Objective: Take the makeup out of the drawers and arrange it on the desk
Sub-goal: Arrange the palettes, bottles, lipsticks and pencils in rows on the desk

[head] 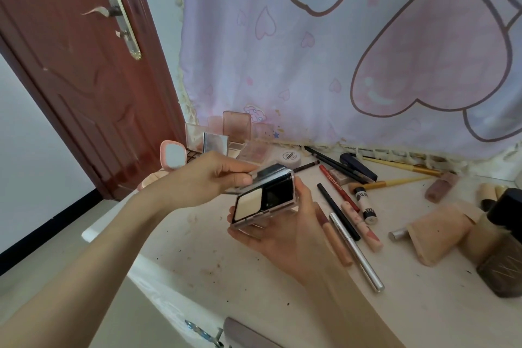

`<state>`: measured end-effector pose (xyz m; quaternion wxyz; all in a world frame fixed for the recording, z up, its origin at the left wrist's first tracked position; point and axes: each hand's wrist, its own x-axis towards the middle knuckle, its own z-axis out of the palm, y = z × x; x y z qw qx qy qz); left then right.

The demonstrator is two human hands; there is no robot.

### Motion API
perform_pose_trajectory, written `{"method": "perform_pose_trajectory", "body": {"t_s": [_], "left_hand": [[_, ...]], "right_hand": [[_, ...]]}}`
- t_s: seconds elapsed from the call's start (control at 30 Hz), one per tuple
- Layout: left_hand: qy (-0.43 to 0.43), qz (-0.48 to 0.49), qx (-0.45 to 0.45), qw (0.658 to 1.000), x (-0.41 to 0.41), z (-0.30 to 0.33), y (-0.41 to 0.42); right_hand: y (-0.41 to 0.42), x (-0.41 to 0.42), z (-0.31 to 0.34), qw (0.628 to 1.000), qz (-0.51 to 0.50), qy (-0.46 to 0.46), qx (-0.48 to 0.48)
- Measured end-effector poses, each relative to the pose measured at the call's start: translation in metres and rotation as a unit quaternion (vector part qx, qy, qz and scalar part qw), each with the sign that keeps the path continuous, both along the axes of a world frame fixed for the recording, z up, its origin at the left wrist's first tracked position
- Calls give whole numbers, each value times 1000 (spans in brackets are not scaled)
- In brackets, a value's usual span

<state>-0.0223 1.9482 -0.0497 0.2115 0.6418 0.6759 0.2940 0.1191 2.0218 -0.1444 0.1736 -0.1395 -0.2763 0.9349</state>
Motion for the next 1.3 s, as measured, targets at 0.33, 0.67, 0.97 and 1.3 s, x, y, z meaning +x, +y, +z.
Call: {"method": "perform_pose_trajectory", "body": {"t_s": [0.33, 0.67, 0.97, 1.3], "left_hand": [[155, 121, -4, 980, -45, -23, -13], [219, 165, -27, 961, -90, -22, -15], [222, 152, -7, 963, -100, -32, 0], [248, 189, 54, 949, -103, -43, 6]], "right_hand": [[-17, -29, 5, 996, -3, -80, 36], [-39, -65, -9, 860, -111, -228, 442], [-40, -76, -22, 555, -128, -337, 749], [-40, -82, -28, 504, -75, -365, 779]]}}
